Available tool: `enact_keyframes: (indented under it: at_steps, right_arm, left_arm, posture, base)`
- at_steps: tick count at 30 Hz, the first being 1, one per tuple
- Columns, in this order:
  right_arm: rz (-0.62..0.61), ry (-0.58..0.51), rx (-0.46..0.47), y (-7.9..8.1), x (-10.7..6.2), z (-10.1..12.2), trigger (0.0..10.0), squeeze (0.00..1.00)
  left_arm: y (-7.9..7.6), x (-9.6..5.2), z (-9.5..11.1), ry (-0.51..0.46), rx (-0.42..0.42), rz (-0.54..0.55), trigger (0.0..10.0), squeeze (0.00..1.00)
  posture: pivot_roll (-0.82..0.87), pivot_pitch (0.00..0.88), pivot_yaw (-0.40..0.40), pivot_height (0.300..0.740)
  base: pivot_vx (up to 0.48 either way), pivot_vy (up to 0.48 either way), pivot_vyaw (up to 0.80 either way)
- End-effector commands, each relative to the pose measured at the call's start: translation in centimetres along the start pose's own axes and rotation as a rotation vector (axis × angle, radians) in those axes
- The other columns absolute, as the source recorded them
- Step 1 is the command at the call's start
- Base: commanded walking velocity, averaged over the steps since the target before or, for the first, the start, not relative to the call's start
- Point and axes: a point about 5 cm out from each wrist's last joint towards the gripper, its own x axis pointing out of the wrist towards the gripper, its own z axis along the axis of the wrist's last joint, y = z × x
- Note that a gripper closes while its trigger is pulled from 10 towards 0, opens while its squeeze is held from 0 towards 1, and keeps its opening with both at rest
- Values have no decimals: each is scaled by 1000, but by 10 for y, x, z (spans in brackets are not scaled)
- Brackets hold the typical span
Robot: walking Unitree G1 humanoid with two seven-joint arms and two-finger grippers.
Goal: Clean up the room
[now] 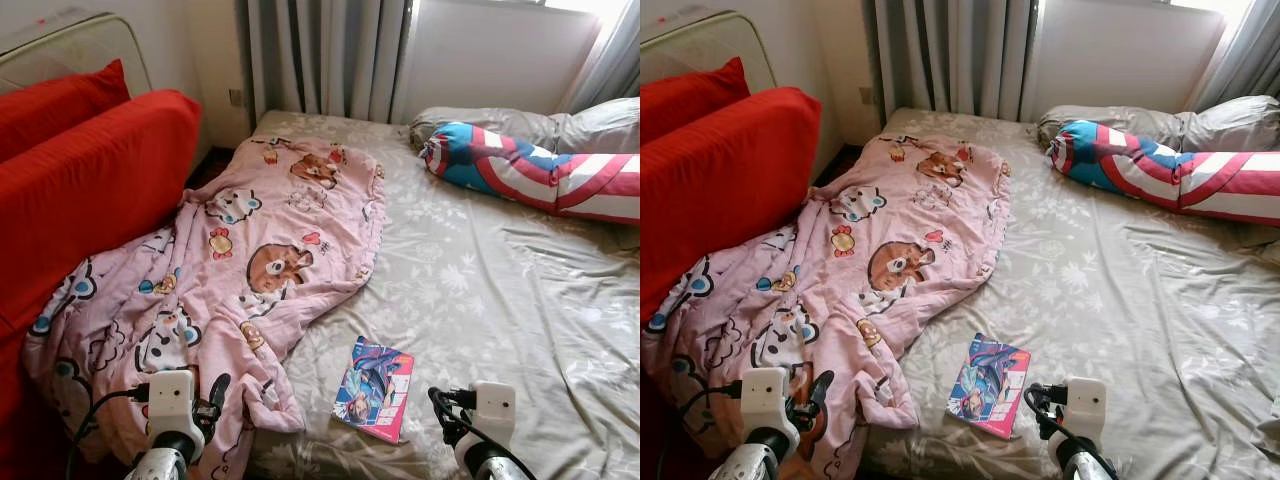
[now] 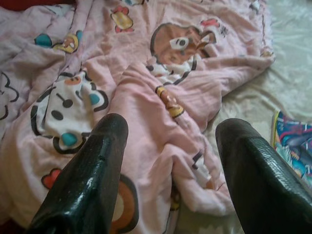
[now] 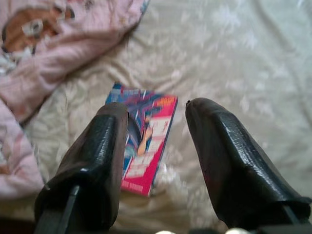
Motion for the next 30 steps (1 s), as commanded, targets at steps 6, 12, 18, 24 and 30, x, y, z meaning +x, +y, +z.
enact_keyframes:
  at_steps: [6,12,18,24,30]
  right_arm:
    - [-39,-247,-55,-7,-1,37,10000,0]
    - [-34,-374,-38,-4,-6,61,10000,0]
    - [-11,-402,-107,0,-7,63,10000,0]
    - [-17,-396,-103,-1,-8,63,10000,0]
    - [-20,-322,-124,2,-3,53,10000,0]
  left_arm:
    - [1,3,31,-206,-22,36,10000,0]
    - [0,5,45,-278,-17,32,10000,0]
    - [-1,5,52,-324,2,39,10000,0]
    - [-1,4,50,-318,-10,41,10000,0]
    - [-4,6,48,-307,-9,27,10000,0]
  posture:
    - [-88,56,-65,740]
    - [-90,58,-67,740]
    - [-96,62,-65,740]
    - [-98,64,-68,740]
    - [-97,63,-69,736]
  base:
    - [0,0,0]
    - [0,0,0]
    - [0,0,0]
    - [0,0,0]
    - [0,0,0]
